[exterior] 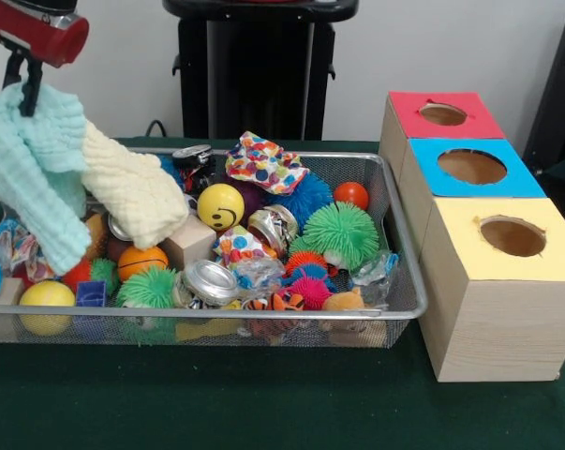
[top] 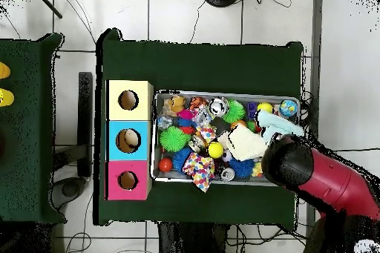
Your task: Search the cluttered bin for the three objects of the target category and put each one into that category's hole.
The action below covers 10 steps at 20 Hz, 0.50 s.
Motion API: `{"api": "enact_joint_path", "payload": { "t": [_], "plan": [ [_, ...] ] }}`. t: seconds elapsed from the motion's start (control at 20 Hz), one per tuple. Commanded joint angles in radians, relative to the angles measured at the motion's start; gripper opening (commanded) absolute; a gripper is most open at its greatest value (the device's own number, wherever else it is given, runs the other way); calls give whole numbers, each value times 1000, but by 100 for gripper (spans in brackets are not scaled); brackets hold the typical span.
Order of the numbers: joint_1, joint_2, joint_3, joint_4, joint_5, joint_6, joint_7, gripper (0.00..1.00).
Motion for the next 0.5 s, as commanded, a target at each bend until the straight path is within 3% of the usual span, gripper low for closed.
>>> {"api": "enact_joint_path", "payload": {
  "t": [0.05,0.1,0.15,0.5],
  "plan": [
    [-24,16,124,12,-51,34,-9,0],
    [-27,15,129,12,-57,35,-19,0],
    [-38,13,141,17,-48,54,-22,100],
    [-13,30,117,-18,-14,145,30,100]
  ]
}}
